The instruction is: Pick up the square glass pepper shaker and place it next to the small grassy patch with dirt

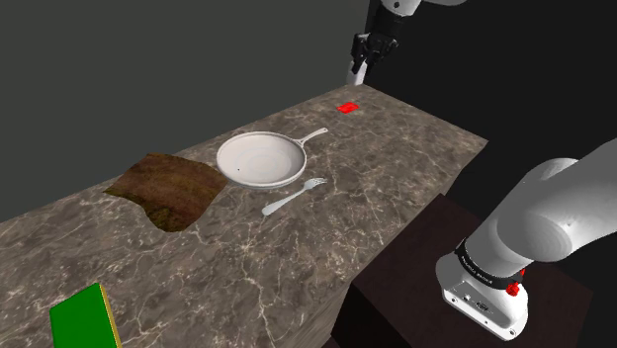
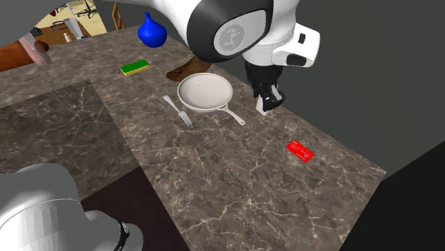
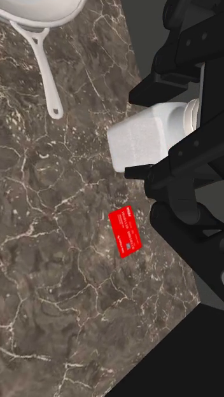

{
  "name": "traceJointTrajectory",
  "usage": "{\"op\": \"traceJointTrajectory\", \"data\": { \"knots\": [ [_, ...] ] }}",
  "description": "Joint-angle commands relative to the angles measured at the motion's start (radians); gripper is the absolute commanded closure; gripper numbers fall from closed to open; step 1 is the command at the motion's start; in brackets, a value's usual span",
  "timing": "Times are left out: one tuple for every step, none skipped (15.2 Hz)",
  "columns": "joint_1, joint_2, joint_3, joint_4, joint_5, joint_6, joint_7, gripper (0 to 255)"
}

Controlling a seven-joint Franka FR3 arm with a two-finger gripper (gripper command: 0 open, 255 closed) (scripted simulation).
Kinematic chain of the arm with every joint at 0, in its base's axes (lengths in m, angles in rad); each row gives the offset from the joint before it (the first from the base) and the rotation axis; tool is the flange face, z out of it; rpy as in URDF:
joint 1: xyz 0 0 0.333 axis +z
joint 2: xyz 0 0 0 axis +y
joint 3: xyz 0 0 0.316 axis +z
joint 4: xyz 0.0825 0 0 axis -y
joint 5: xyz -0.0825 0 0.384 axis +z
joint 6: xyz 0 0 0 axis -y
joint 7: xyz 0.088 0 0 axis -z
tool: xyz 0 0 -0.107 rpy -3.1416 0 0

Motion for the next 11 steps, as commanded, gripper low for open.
{"op": "traceJointTrajectory", "data": {
  "knots": [
    [0.012,-0.029,0.036,-0.043,-0.005,0.019,0.050,255],
    [0.018,-0.042,0.055,-0.056,-0.007,0.022,0.076,255],
    [0.025,-0.054,0.074,-0.069,-0.009,0.025,0.102,255],
    [0.032,-0.066,0.093,-0.080,-0.009,0.027,0.129,255],
    [0.038,-0.076,0.112,-0.090,-0.010,0.029,0.155,255],
    [0.045,-0.085,0.132,-0.099,-0.010,0.031,0.181,255],
    [0.052,-0.094,0.152,-0.106,-0.009,0.033,0.207,255],
    [0.060,-0.101,0.172,-0.113,-0.009,0.035,0.233,255],
    [0.067,-0.107,0.191,-0.118,-0.008,0.036,0.259,255],
    [0.074,-0.112,0.211,-0.123,-0.007,0.037,0.285,255],
    [0.082,-0.116,0.231,-0.126,-0.006,0.038,0.311,255]
  ]
}}
